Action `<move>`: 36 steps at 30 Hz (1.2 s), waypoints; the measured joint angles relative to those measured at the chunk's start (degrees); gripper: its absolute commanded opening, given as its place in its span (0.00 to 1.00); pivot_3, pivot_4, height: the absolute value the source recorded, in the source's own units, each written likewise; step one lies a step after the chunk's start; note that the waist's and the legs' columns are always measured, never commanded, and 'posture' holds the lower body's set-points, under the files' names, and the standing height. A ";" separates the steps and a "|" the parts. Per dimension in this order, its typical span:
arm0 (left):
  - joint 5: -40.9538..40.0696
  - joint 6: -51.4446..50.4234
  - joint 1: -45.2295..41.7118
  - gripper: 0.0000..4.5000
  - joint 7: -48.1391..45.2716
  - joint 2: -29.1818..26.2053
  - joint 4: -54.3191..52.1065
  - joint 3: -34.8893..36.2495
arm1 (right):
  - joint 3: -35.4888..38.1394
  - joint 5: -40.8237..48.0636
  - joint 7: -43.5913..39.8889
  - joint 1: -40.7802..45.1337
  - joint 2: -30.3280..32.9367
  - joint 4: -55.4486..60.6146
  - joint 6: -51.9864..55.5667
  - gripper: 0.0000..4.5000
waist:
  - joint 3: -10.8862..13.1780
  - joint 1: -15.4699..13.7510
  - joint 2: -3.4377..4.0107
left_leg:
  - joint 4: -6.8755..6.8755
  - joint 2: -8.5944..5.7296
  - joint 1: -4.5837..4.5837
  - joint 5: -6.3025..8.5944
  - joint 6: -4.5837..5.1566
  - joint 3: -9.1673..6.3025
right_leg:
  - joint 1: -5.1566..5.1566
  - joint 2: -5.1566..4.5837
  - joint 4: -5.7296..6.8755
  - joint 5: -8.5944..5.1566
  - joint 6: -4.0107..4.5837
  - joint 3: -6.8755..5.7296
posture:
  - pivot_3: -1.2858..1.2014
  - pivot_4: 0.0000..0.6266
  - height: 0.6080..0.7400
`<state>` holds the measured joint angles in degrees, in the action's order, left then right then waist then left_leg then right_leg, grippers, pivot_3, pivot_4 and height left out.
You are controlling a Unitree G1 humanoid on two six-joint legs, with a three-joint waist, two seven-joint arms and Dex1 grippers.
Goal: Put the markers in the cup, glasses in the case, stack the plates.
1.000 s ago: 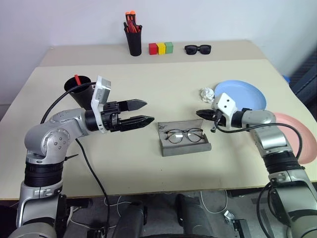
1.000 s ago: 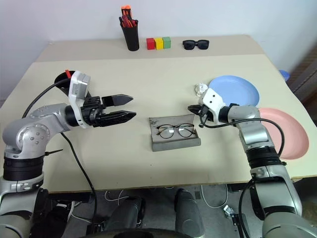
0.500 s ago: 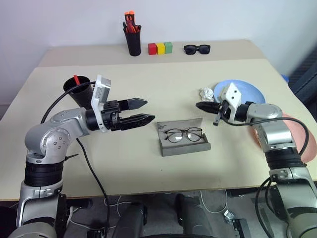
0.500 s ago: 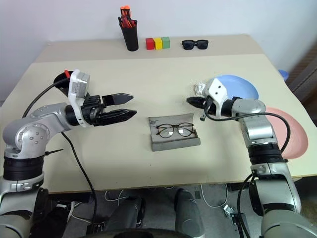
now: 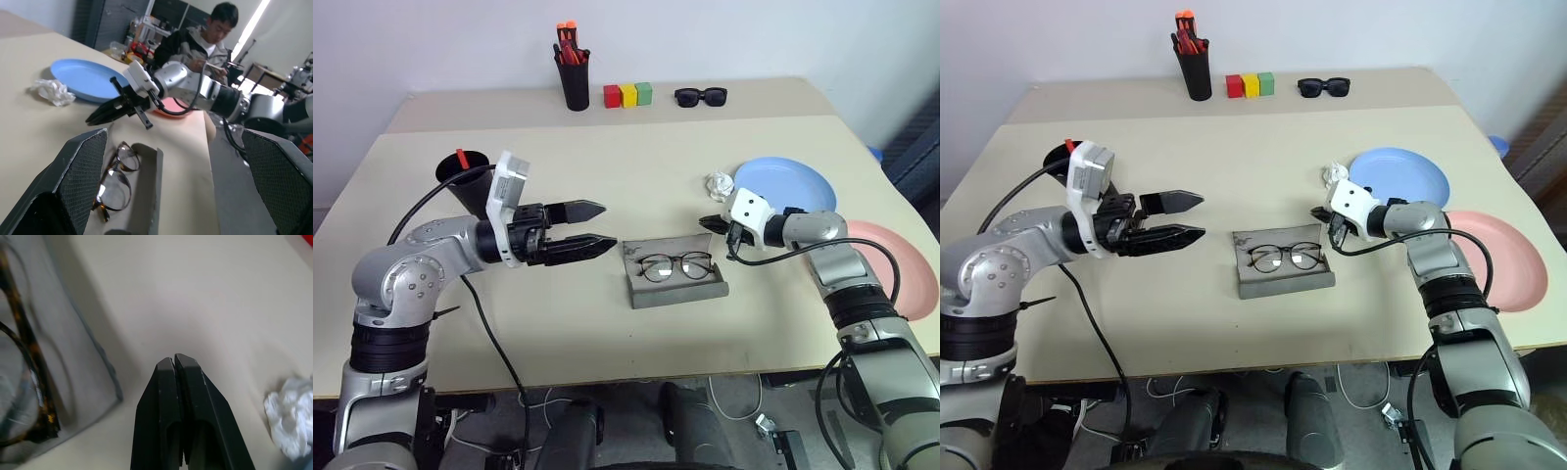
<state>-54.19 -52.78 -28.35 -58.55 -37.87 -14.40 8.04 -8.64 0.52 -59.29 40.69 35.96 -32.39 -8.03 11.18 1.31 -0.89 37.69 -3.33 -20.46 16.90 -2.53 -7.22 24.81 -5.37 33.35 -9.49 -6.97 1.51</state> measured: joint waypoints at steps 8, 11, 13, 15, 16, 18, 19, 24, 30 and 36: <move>-0.51 -0.30 1.17 1.00 -0.06 -1.82 0.00 0.32 | 0.16 3.02 -7.50 -2.49 1.58 8.11 1.25 0.00 | 0.00 -0.26 0.00 | 0.01 -0.01 0.00 0.00 0.00 0.00 | -0.02 0.00 -0.01 0.00 -0.01 0.00 | 0.52 0.24 1.00; -0.56 -0.31 1.16 1.00 0.03 -1.83 -0.16 0.32 | 0.08 2.88 -8.32 -2.81 2.29 9.77 1.89 0.00 | 0.00 -0.20 0.00 | 0.00 0.00 0.02 0.00 0.00 -0.01 | -0.02 0.00 0.01 0.00 0.00 0.00 | 0.52 0.24 1.00; -0.56 -0.30 1.14 1.00 0.05 -1.83 -0.23 0.32 | 0.10 2.66 -8.06 -2.82 2.45 9.81 1.73 0.00 | 0.00 -0.20 0.00 | 0.00 0.00 0.01 0.00 0.00 0.00 | -0.02 0.00 0.00 0.00 0.00 0.00 | 0.52 0.24 1.00; -0.55 -0.29 1.02 1.00 0.07 -1.83 -0.22 0.32 | 0.24 3.28 -8.00 -2.53 2.29 9.76 2.86 0.00 | 0.00 -0.20 0.01 | 0.00 0.00 0.01 0.00 -0.01 0.00 | -0.01 0.00 0.00 0.00 0.00 0.00 | 0.52 0.24 1.00; -0.55 -0.25 0.94 1.00 0.07 -1.83 -0.22 0.32 | 0.32 3.71 -8.11 -2.16 2.29 9.76 3.45 0.00 | 0.00 -0.20 0.01 | 0.00 0.00 0.01 0.00 -0.01 0.00 | -0.01 0.00 0.00 0.00 0.00 0.00 | 0.52 0.24 1.00; -0.53 -0.21 0.84 1.00 0.07 -1.83 -0.18 0.32 | 0.44 3.98 -8.20 -1.57 2.41 9.68 3.66 0.00 | 0.00 -0.20 0.00 | 0.00 0.00 0.01 0.00 0.00 0.00 | -0.02 0.00 0.00 0.00 0.00 0.00 | 0.52 0.24 1.00; -0.52 -0.18 0.81 1.00 0.07 -1.83 -0.15 0.32 | 0.44 3.93 -8.12 -1.32 2.47 9.50 3.59 0.00 | 0.00 -0.20 0.00 | 0.00 0.00 0.01 0.00 -0.01 0.00 | -0.02 0.00 0.00 0.00 0.00 0.00 | 0.52 0.24 1.00; -0.41 -0.02 0.71 1.00 0.14 -1.81 -0.06 0.31 | 0.37 1.93 -5.87 -0.01 2.10 6.07 1.28 0.00 | 0.00 -0.19 0.00 | 0.00 0.00 0.00 0.00 -0.01 0.00 | -0.02 0.00 -0.01 0.00 0.00 0.00 | 0.52 0.24 1.00; -0.40 -0.01 0.67 1.00 0.35 -1.58 -0.08 0.29 | -0.71 -1.61 -2.95 1.36 0.69 1.78 -2.15 0.00 | 0.00 -0.16 0.01 | -0.02 0.00 0.00 0.00 -0.01 0.00 | 0.00 0.00 -0.02 0.00 0.00 0.00 | 0.52 0.24 1.00; -0.28 0.21 0.68 1.00 0.94 -1.57 -0.15 0.28 | -2.07 -2.45 -6.31 1.14 1.70 1.01 -3.72 0.00 | 0.00 -0.19 0.01 | -0.01 0.00 -0.01 0.00 -0.01 0.00 | 0.00 0.00 -0.03 0.00 0.00 0.00 | 0.52 0.24 1.00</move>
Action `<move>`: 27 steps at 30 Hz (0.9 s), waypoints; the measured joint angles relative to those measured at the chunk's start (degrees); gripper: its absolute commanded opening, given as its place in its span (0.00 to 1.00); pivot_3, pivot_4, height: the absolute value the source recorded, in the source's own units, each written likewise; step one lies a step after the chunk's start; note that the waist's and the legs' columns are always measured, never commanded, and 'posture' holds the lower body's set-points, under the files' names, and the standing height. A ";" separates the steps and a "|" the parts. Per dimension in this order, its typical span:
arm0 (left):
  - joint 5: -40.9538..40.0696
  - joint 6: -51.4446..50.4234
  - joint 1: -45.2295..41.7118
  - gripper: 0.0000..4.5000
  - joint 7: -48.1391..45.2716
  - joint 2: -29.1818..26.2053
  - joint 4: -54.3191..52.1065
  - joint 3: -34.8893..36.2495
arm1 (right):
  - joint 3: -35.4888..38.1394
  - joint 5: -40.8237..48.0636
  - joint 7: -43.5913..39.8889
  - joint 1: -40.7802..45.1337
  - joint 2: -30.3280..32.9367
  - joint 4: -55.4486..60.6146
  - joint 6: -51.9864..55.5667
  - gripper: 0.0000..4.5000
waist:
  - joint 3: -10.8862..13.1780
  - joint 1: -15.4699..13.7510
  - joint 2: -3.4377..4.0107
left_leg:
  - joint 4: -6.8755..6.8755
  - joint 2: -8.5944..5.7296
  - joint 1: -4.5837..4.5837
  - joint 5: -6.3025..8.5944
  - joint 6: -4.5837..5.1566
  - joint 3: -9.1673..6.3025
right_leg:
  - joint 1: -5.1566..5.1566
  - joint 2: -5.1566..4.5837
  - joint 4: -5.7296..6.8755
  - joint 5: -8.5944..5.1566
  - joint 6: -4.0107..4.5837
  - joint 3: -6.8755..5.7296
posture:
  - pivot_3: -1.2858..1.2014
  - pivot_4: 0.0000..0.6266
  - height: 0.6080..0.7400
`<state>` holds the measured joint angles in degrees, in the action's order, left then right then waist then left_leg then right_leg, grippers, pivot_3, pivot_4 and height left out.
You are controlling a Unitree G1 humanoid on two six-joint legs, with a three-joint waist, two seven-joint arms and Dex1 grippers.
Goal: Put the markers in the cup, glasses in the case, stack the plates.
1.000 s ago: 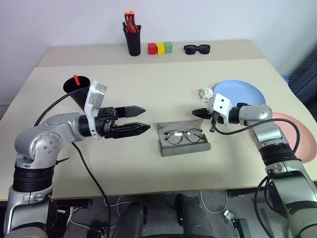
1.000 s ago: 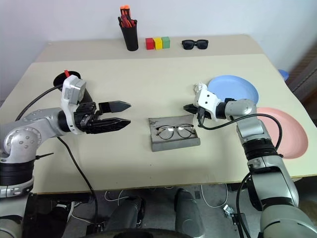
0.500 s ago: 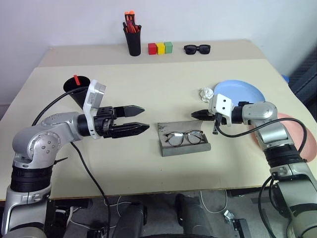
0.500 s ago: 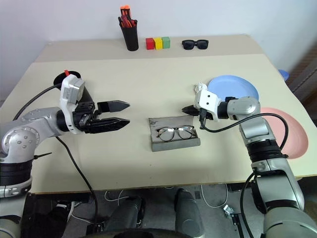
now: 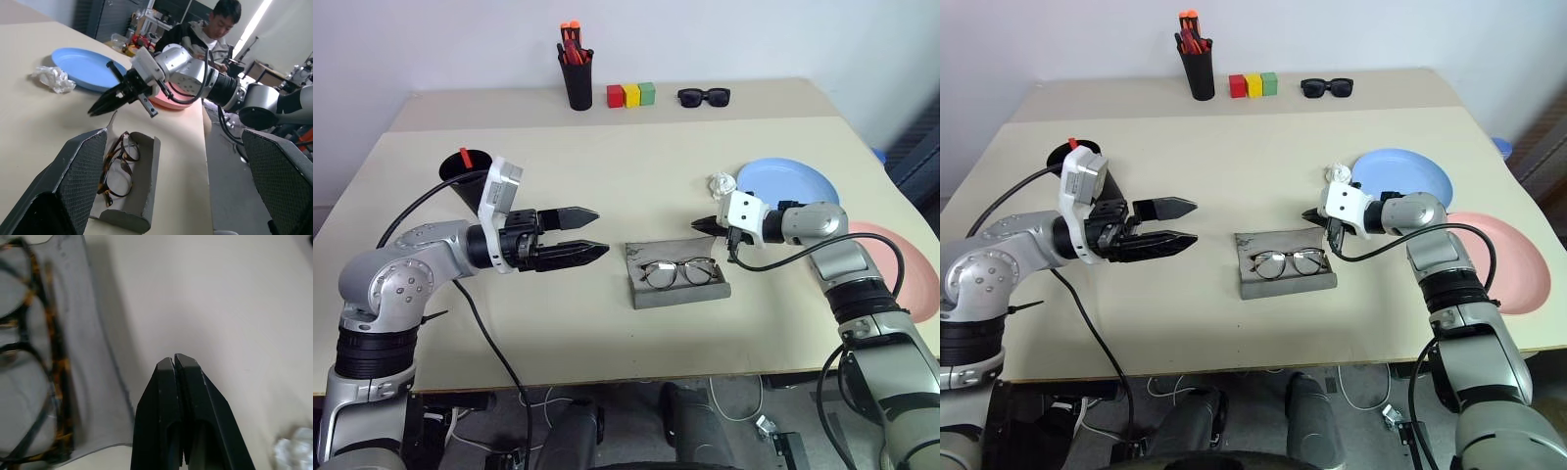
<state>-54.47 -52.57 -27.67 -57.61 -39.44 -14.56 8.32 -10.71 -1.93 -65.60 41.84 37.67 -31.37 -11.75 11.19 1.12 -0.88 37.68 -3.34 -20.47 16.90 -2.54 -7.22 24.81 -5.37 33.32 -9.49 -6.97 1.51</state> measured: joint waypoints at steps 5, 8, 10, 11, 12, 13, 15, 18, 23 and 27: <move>0.00 0.20 -0.01 1.00 0.43 0.07 -0.19 -0.04 | 0.10 2.55 -4.32 -1.68 1.26 4.27 3.86 0.00 | 0.00 0.03 0.00 | 0.00 0.00 0.01 0.00 0.00 0.00 | 0.00 0.00 0.01 0.00 0.00 0.00 | 0.52 0.24 1.00; 0.00 0.23 -0.01 1.00 0.45 0.07 -0.18 -0.13 | 0.26 3.41 -5.53 -2.88 1.99 6.90 5.24 0.00 | 0.00 0.02 0.00 | -0.01 0.00 0.01 0.00 0.00 0.00 | 0.00 0.00 0.01 0.00 0.00 0.00 | 0.52 0.24 1.00; 0.00 0.23 -0.01 1.00 0.45 0.07 -0.18 -0.18 | 0.31 4.02 -6.20 -3.81 2.27 8.58 6.04 0.00 | 0.00 0.01 0.00 | -0.01 0.00 0.01 0.00 0.00 0.00 | 0.00 0.00 0.01 0.00 0.00 0.00 | 0.52 0.24 1.00; 0.00 0.23 -0.04 1.00 0.47 0.07 -0.19 -0.21 | 0.33 4.52 -6.50 -4.30 2.39 9.37 6.51 0.00 | 0.00 0.00 0.00 | -0.01 0.00 0.01 0.00 0.00 0.00 | 0.00 0.00 0.01 0.00 0.00 0.00 | 0.52 0.24 1.00; 0.00 0.23 -0.04 1.00 0.51 0.07 -0.19 -0.23 | 0.33 4.69 -6.75 -4.70 2.55 10.03 6.87 0.00 | 0.00 0.00 0.00 | -0.01 0.00 0.01 0.00 0.00 0.00 | 0.00 0.00 0.01 0.00 0.00 0.00 | 0.52 0.24 1.00; 0.00 0.23 -0.07 1.00 0.58 0.07 -0.21 -0.27 | 0.33 4.94 -6.91 -5.18 2.80 10.79 7.39 0.00 | 0.00 -0.01 0.00 | -0.01 0.00 0.01 0.00 0.00 0.00 | 0.00 0.00 0.01 0.00 0.00 0.00 | 0.52 0.24 1.00; 0.00 0.23 -0.07 1.00 0.85 0.07 -0.24 -0.28 | 0.33 5.47 -7.31 -6.15 3.30 12.28 8.18 0.00 | 0.00 -0.03 0.00 | 0.00 0.00 0.00 0.00 0.00 0.00 | 0.00 0.00 0.01 0.00 0.00 0.00 | 0.52 0.24 1.00; -0.02 0.22 -0.09 1.00 1.26 0.09 -0.36 -0.35 | 0.33 5.57 -7.49 -6.88 3.72 14.09 9.03 0.00 | 0.00 -0.04 0.00 | 0.00 0.00 0.01 0.00 0.00 0.00 | 0.00 0.00 0.01 0.00 0.00 0.00 | 0.52 0.24 1.00; -0.19 0.17 -0.20 1.00 1.87 0.17 -1.19 -0.53 | 0.33 5.77 -8.14 -9.05 4.57 16.96 10.37 0.00 | 0.00 -0.11 0.00 | 0.00 0.00 0.00 0.00 0.00 0.00 | 0.00 -0.01 0.01 0.00 0.00 0.00 | 0.52 0.24 1.00; -0.66 -0.49 -0.32 1.00 1.86 0.15 -1.23 -0.65 | 0.33 5.80 -8.26 -9.89 5.41 18.70 11.34 0.00 | 0.00 -0.10 0.00 | 0.00 0.00 0.01 0.00 0.00 0.00 | 0.00 -0.01 0.01 0.00 0.00 0.00 | 0.52 0.24 1.00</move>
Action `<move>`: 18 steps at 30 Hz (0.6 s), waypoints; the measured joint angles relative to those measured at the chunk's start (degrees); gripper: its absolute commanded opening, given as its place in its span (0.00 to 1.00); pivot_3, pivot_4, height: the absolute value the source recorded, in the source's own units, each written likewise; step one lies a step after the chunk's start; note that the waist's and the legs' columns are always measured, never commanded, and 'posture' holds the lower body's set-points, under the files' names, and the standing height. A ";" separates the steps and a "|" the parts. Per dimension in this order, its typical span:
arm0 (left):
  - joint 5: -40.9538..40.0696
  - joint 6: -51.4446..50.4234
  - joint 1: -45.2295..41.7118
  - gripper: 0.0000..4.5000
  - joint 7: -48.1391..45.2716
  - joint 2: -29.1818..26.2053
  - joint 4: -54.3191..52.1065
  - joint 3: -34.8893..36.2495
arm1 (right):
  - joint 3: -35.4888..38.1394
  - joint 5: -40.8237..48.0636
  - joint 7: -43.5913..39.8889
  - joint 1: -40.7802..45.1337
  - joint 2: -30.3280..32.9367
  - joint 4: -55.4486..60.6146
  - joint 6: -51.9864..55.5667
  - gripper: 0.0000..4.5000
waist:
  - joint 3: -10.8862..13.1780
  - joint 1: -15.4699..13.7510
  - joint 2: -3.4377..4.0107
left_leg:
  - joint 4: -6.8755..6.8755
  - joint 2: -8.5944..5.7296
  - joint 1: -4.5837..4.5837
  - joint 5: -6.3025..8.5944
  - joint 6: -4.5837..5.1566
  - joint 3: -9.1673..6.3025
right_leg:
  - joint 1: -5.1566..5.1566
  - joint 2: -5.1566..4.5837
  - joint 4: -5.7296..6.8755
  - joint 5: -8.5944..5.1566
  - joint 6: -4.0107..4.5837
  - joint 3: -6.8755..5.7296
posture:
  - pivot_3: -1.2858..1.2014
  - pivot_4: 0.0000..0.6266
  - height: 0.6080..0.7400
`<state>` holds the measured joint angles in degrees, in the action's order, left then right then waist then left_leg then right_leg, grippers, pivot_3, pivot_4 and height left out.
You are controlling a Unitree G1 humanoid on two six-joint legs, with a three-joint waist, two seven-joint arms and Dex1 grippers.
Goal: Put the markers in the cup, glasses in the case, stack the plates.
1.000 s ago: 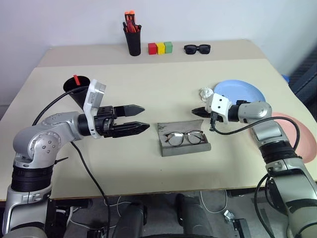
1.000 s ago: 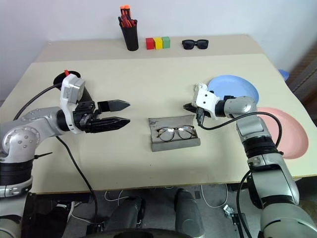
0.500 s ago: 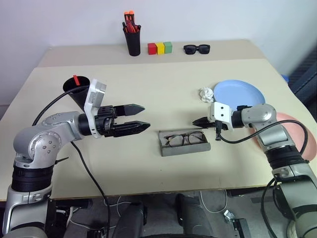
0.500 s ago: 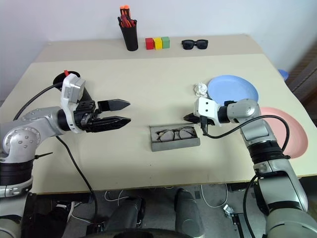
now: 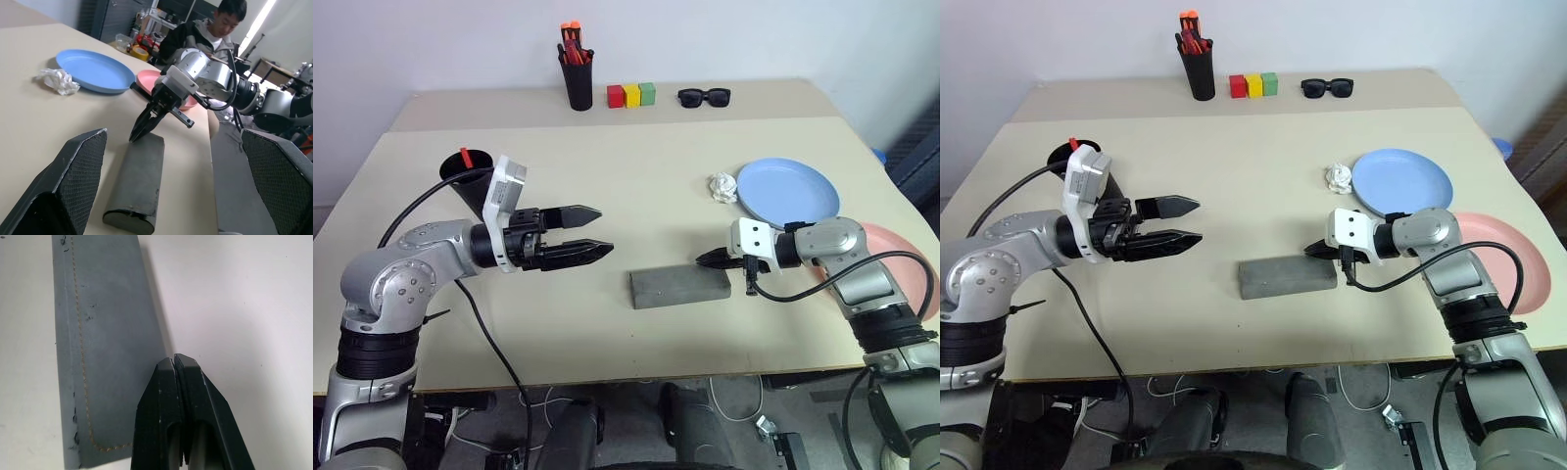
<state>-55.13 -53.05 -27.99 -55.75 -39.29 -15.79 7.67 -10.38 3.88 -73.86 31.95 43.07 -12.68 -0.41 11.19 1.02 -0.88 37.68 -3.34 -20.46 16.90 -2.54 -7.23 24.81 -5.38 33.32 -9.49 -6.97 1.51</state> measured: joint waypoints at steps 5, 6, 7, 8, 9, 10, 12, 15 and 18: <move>0.01 0.04 -0.04 1.00 -0.16 -0.01 0.03 -0.03 | 0.02 -0.05 1.34 -1.18 0.16 1.31 0.01 0.00 | 0.00 -0.02 0.00 | 0.00 0.00 0.00 0.00 0.00 0.00 | 0.00 0.00 0.00 0.00 0.00 0.00 | 0.52 0.24 1.00; 0.03 0.08 -0.03 1.00 -0.27 -0.01 0.03 -0.03 | 0.04 -0.07 1.76 -1.45 0.16 1.54 -0.09 0.00 | 0.00 -0.02 0.00 | 0.00 0.00 0.00 0.00 0.00 0.00 | 0.00 0.00 0.00 0.00 0.00 0.00 | 0.52 0.24 1.00; 0.07 0.18 -0.01 1.00 -0.38 -0.01 0.03 -0.03 | 0.11 -0.12 2.53 -1.89 0.14 1.90 -0.41 0.00 | 0.00 -0.02 0.00 | 0.00 0.00 0.00 0.00 0.00 0.00 | -0.01 0.00 0.00 0.00 0.00 0.00 | 0.52 0.24 1.00; 0.17 0.34 0.04 1.00 -0.43 -0.01 0.03 -0.04 | 0.17 -0.15 3.24 -2.10 0.06 2.03 -0.58 0.00 | 0.00 -0.02 0.00 | 0.00 0.00 0.00 0.00 0.00 0.00 | -0.01 0.00 -0.01 0.00 0.00 0.00 | 0.52 0.24 1.00; 0.56 0.94 0.17 1.00 -0.43 0.00 0.03 -0.04 | 0.58 0.19 4.28 -2.16 -0.46 2.08 0.09 0.00 | 0.00 -0.02 0.00 | 0.00 0.00 0.00 0.00 0.00 0.00 | -0.01 0.00 0.00 0.00 0.00 0.00 | 0.52 0.24 1.00; 0.89 1.25 0.21 1.00 -0.41 0.00 0.02 -0.08 | 1.44 0.97 5.22 -2.11 -1.12 2.08 1.22 0.00 | 0.00 -0.03 0.00 | 0.00 0.00 0.00 0.00 0.00 0.00 | -0.01 0.00 0.00 0.00 0.00 0.00 | 0.52 0.24 1.00; 2.08 3.05 0.59 1.00 -0.23 0.44 -0.12 -0.10 | 4.74 4.23 8.06 -0.81 -2.15 1.75 5.50 0.00 | 0.02 -0.04 0.04 | 0.00 0.00 -0.01 -0.01 -0.01 0.00 | 0.00 -0.01 0.00 0.00 0.01 0.01 | 0.52 0.24 1.00; 3.32 4.51 1.49 1.00 -0.52 1.00 -0.02 -0.59 | 12.89 8.98 11.93 0.70 -0.25 3.22 12.13 0.00 | 0.03 -0.53 0.05 | -0.02 -0.01 -0.04 0.00 -0.01 -0.04 | 0.00 -0.02 -0.02 0.00 0.02 0.00 | 0.52 0.24 1.00; 3.97 5.11 1.71 1.00 -1.69 0.67 0.93 -0.93 | 18.73 12.50 12.74 -4.08 4.14 7.87 18.72 0.00 | -0.01 -1.20 -0.02 | -0.11 -0.02 -0.03 0.01 0.01 -0.06 | -0.04 -0.02 -0.14 -0.01 0.02 -0.02 | 0.52 0.24 1.00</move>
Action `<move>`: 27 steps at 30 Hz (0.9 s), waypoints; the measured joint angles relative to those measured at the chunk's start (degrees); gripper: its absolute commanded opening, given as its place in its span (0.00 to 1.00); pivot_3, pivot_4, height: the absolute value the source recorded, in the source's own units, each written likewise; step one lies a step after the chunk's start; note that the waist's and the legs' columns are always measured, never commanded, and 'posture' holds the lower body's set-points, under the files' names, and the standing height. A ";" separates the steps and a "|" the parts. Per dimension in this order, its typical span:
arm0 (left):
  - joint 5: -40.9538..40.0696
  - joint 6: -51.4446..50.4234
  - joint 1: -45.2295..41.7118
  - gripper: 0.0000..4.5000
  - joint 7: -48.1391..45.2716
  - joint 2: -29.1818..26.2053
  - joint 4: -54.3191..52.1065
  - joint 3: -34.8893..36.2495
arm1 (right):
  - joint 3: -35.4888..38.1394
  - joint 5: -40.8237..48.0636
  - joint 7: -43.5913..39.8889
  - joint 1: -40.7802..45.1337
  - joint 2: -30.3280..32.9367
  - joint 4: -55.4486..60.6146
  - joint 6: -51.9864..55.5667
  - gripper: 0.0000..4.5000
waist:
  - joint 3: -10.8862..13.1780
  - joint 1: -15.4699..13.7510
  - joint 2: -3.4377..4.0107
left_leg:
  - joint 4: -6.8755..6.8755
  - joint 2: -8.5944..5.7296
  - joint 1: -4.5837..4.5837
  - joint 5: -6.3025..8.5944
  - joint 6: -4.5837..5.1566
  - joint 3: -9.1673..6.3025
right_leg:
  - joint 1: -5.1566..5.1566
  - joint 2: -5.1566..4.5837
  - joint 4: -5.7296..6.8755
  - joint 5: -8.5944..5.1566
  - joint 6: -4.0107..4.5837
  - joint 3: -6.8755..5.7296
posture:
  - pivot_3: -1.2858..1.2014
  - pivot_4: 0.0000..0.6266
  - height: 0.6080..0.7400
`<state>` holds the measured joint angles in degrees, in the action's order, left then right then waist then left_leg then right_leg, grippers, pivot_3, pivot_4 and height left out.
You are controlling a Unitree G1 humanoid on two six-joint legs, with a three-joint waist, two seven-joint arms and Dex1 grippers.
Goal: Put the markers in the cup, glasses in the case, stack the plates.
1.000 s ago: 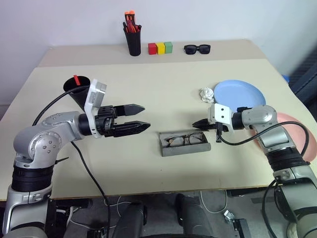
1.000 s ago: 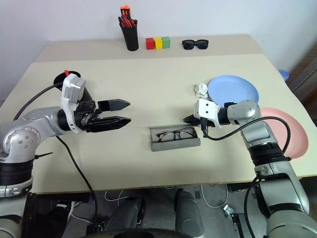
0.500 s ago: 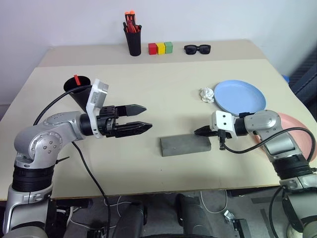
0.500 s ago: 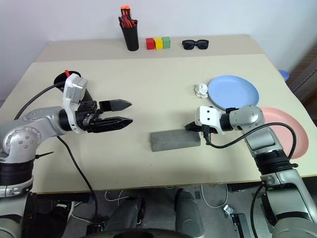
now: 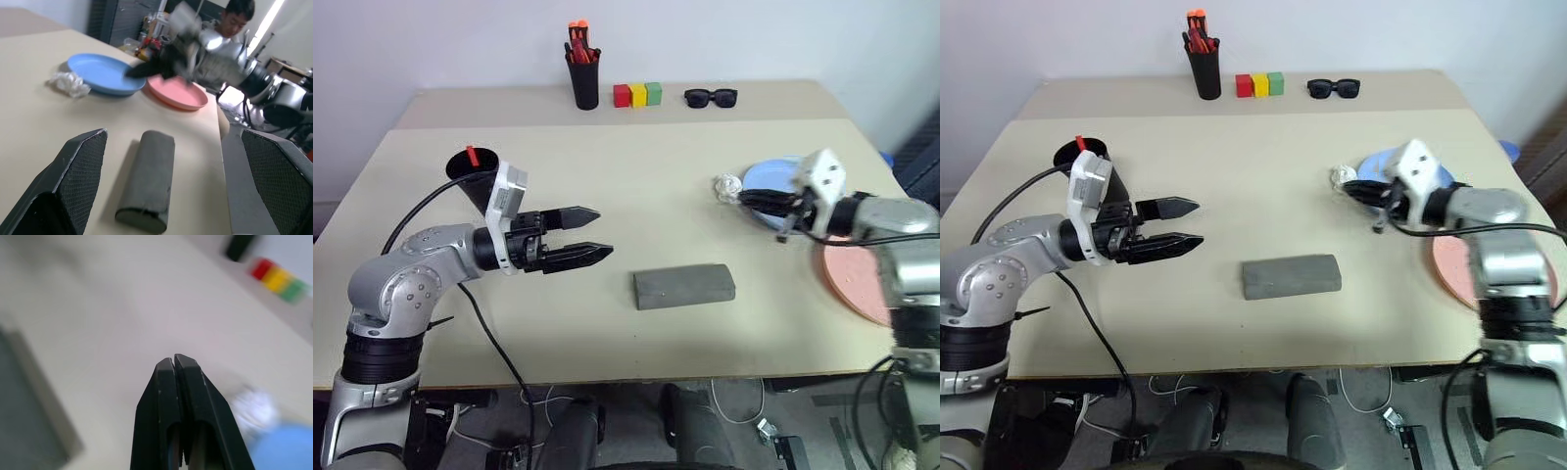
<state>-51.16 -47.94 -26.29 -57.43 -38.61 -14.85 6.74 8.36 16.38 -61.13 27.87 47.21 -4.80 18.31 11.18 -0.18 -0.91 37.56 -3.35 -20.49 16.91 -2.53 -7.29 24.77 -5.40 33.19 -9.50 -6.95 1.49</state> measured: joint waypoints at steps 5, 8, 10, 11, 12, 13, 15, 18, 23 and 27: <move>3.11 2.77 -0.90 1.00 -4.06 -0.60 4.38 -1.66 | 6.68 6.36 1.15 -11.99 2.53 8.18 12.43 0.40 | 0.04 0.17 0.09 | 0.00 0.02 0.05 0.00 0.01 0.14 | -0.01 -0.02 0.01 -0.09 0.15 0.05 | 0.52 0.24 1.00; 4.56 4.90 -1.69 1.00 -6.23 -0.28 6.17 -2.92 | 12.29 9.18 2.45 -16.11 5.13 12.71 17.62 0.76 | 0.03 0.60 0.11 | -0.01 0.04 0.08 0.00 0.01 0.15 | -0.02 0.00 0.04 -0.10 0.16 0.06 | 0.52 0.24 1.00; 5.33 6.24 -2.02 1.00 -7.38 0.46 7.19 -3.55 | 14.69 8.97 4.11 -19.00 6.40 14.73 18.92 0.99 | 0.02 0.75 0.09 | -0.01 0.04 0.08 0.00 0.01 0.15 | -0.03 0.00 0.03 -0.08 0.11 0.05 | 0.52 0.24 1.00; 5.68 6.73 -2.18 1.00 -7.82 0.57 7.67 -3.72 | 15.14 8.47 4.90 -20.36 7.03 14.88 19.42 0.99 | 0.02 0.80 0.08 | -0.01 0.04 0.08 0.00 0.01 0.15 | -0.03 0.00 0.03 -0.07 0.09 0.05 | 0.52 0.24 1.00; 5.99 7.25 -2.40 1.00 -8.37 0.59 8.16 -3.81 | 15.22 7.35 6.07 -22.09 7.99 14.87 20.02 0.99 | 0.02 0.81 0.08 | 0.00 0.03 0.08 0.00 0.01 0.16 | -0.03 -0.01 0.02 -0.07 0.08 0.05 | 0.52 0.24 1.00; 6.36 7.67 -2.70 1.00 -8.82 0.59 8.46 -3.82 | 15.21 6.01 7.34 -23.57 8.67 14.67 20.34 0.99 | 0.02 0.80 0.08 | 0.00 0.03 0.07 0.00 0.01 0.16 | -0.03 -0.01 0.02 -0.08 0.10 0.05 | 0.52 0.24 1.00; 7.00 8.74 -3.07 1.00 -9.68 0.53 9.43 -3.82 | 15.10 3.41 10.06 -26.35 10.06 14.10 22.44 0.99 | 0.01 0.80 0.09 | -0.01 0.03 0.08 0.00 0.01 0.18 | -0.03 -0.01 0.02 -0.10 0.14 0.06 | 0.52 0.24 1.00; 7.83 8.84 -3.18 1.00 -11.77 -0.18 10.37 -4.45 | 15.09 2.25 14.04 -26.95 9.96 13.23 26.92 0.99 | 0.01 1.03 0.09 | -0.01 0.04 0.10 0.00 0.01 0.21 | -0.03 -0.01 0.03 -0.11 0.16 0.08 | 0.52 0.24 1.00; 9.57 11.17 -3.46 1.00 -12.76 -0.38 11.50 -4.88 | 14.39 1.82 19.18 -25.28 8.03 11.37 31.20 0.94 | 0.01 0.89 0.09 | 0.00 0.05 0.08 0.00 0.01 0.21 | -0.03 -0.01 0.02 -0.09 0.13 0.08 | 0.52 0.24 1.00; 11.80 13.58 -3.58 1.00 -12.05 -0.03 11.50 -4.88 | 11.47 2.16 19.75 -25.20 6.28 9.20 32.76 0.58 | 0.01 0.79 0.09 | 0.00 0.04 0.08 0.00 0.01 0.21 | -0.03 -0.02 0.01 -0.02 0.00 0.08 | 0.52 0.24 1.00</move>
<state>-39.36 -34.37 -29.87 -69.48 -38.65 -3.35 1.86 19.83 18.54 -41.38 2.67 53.49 4.40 51.07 11.19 0.62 -0.81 37.56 -3.31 -20.41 16.90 -2.51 -7.08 24.74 -5.41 33.20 -9.51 -6.95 1.57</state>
